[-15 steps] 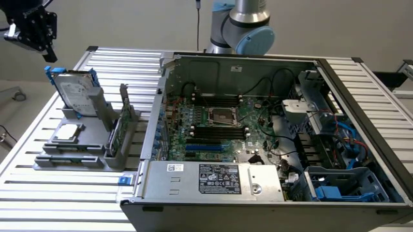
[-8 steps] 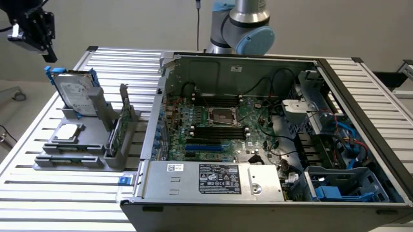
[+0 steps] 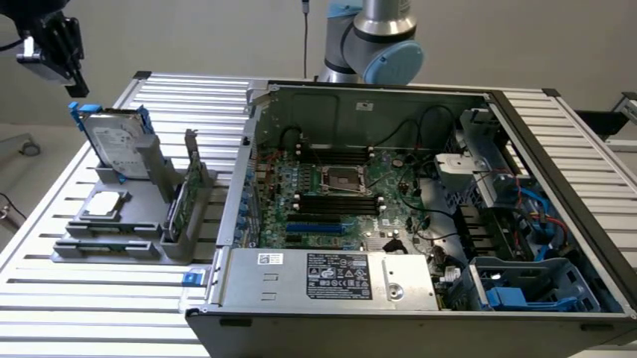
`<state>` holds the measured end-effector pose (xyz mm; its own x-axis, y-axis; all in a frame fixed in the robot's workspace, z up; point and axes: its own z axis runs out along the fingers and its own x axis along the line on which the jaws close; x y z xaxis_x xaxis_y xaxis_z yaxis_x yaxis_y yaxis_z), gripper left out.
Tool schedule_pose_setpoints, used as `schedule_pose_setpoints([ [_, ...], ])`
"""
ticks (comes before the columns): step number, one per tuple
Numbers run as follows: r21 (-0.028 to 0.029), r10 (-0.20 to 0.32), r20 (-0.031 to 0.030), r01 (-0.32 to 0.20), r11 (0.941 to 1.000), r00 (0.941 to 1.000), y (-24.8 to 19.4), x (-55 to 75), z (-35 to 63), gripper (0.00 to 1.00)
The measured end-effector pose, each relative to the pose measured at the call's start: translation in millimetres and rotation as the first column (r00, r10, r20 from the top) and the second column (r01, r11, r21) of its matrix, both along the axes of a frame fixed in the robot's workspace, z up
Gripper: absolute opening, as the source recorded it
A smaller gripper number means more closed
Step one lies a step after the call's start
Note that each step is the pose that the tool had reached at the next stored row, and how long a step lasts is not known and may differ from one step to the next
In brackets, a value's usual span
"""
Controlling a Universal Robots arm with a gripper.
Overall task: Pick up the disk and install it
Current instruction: 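Pick up the disk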
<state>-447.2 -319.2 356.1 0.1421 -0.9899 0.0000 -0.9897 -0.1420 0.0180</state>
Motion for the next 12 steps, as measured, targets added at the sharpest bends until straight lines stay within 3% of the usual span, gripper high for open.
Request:
schedule_pose_setpoints([
  [3,0.0,0.0,0.0014,0.0,1.0,1.0,0.0,-0.1,-1.1,0.24],
  [4,-0.0002,0.0,0.0027,0.0,1.0,1.0,-0.1,-0.1,-2.2,0.36],
  [8,-0.0001,0.0,0.0107,0.0,1.0,0.9999,0.0,0.0,-8.9,0.48],
  [9,-0.0001,0.0,0.0119,0.0,1.0,0.9999,0.0,0.0,-10.7,0.48],
  [10,-0.0001,0.0,0.0127,0.0,1.0,0.9999,0.0,0.0,-12.5,0.54],
  [12,-0.0001,0.0,0.0133,0.0,1.0,0.9999,0.0,0.0,-16.2,0.54],
])
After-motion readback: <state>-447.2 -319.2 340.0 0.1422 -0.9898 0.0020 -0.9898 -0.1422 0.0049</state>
